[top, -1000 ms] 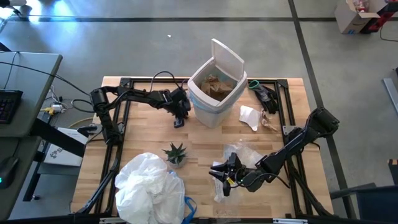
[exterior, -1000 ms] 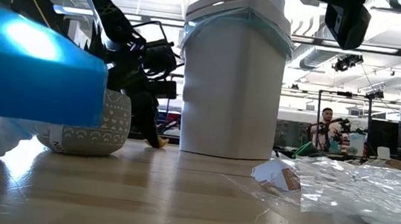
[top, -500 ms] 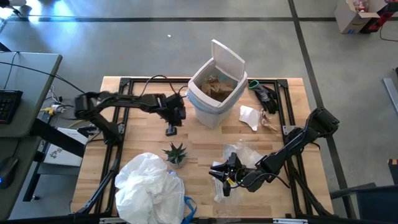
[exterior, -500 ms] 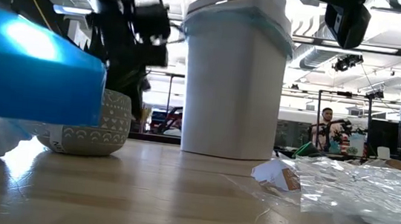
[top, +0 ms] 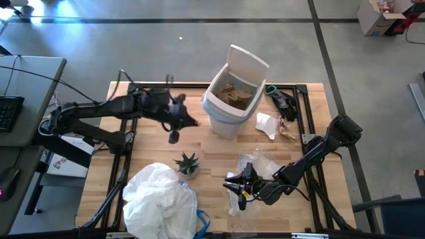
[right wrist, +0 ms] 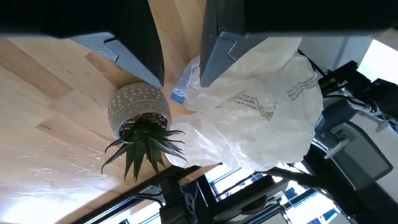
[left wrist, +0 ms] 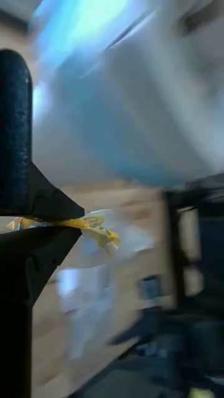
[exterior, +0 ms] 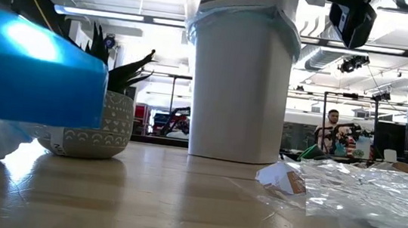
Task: Place trash/remove bag and relplace
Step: Put the yellow plastic wrapper into the trash bin, then adjust the trash bin
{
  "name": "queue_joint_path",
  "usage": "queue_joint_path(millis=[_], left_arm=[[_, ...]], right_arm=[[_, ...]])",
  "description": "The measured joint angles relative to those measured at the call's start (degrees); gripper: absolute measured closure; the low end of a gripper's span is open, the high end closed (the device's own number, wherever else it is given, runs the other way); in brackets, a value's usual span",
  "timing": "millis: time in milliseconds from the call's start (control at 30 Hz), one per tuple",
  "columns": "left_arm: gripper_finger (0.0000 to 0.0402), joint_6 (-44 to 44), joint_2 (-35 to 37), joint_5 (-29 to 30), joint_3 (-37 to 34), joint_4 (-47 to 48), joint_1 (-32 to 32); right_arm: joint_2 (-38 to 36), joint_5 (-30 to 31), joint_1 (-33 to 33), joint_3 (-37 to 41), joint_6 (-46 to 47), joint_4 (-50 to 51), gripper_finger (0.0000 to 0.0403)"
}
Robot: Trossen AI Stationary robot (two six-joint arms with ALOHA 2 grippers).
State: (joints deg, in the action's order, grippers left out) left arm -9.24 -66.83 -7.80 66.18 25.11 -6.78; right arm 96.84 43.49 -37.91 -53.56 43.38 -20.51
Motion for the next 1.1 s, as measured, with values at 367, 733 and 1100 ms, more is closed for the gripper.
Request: queue_joint_path(millis=[367, 733, 1100], left_arm=[[0.0402, -4.4, -12.0, 2.5, 21.5, -6.2, -2.1], [0.036, -1.3, -35.3, -0.9, 46.4, 8.9, -13.8], [0.0233, -0.7, -38.6, -2.0, 52.5, 17.3, -15.1]], right_arm=[[0.0, 0.0, 0.0, 0.0, -0.4, -0.3, 0.0313], [2.2, 0.8, -0.9, 0.0, -1.1, -4.4, 0.0313], [10.1, -2.2, -1.3, 0.0, 0.1, -13.7, 0.0313]])
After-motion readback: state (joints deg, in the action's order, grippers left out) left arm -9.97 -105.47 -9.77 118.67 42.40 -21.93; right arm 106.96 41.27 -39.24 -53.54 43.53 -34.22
